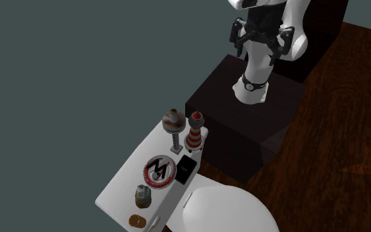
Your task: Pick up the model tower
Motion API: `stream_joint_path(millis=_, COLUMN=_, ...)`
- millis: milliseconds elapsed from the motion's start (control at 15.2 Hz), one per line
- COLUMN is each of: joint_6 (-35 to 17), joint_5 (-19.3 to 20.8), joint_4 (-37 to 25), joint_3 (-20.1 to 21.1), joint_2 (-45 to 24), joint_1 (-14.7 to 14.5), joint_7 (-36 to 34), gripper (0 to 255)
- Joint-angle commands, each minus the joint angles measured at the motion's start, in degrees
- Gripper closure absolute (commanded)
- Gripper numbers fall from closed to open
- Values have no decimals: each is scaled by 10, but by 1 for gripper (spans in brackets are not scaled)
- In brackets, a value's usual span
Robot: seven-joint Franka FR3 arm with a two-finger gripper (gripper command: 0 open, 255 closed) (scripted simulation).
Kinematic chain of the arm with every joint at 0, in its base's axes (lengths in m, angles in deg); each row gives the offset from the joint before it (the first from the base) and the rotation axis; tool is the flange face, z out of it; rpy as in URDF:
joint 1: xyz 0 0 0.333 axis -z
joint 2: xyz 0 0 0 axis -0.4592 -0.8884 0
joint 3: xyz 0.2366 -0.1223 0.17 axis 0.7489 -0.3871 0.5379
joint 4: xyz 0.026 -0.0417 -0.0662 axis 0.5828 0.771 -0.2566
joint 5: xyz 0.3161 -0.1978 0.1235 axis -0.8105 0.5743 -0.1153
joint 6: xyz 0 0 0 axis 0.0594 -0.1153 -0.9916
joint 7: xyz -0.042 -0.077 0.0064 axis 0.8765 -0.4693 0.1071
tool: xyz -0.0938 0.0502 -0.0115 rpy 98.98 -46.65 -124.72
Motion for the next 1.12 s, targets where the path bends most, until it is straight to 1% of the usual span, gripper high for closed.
stream_joint_path(millis=0, joint_6=0, joint_5=0, joint_4=0, joint_3=0, joint_2=0, joint_1=0, joint_7=0, gripper=0)
stream_joint_path(millis=264, joint_6=-109, joint_5=18, joint_4=62, joint_3=-15, joint_2=-3, joint_1=14, joint_7=19, gripper=0)
stream_joint_path(millis=528, joint_6=-223, joint_5=33, joint_4=110, joint_3=-32, joint_2=-25, joint_1=27, joint_7=36, gripper=0)
stream_joint_path(millis=792, joint_6=-344, joint_5=44, joint_4=144, joint_3=-53, joint_2=-67, joint_1=38, joint_7=54, gripper=0)
stream_joint_path(millis=1056, joint_6=-466, joint_5=47, joint_4=161, joint_3=-76, joint_2=-127, joint_1=46, joint_7=75, gripper=0)
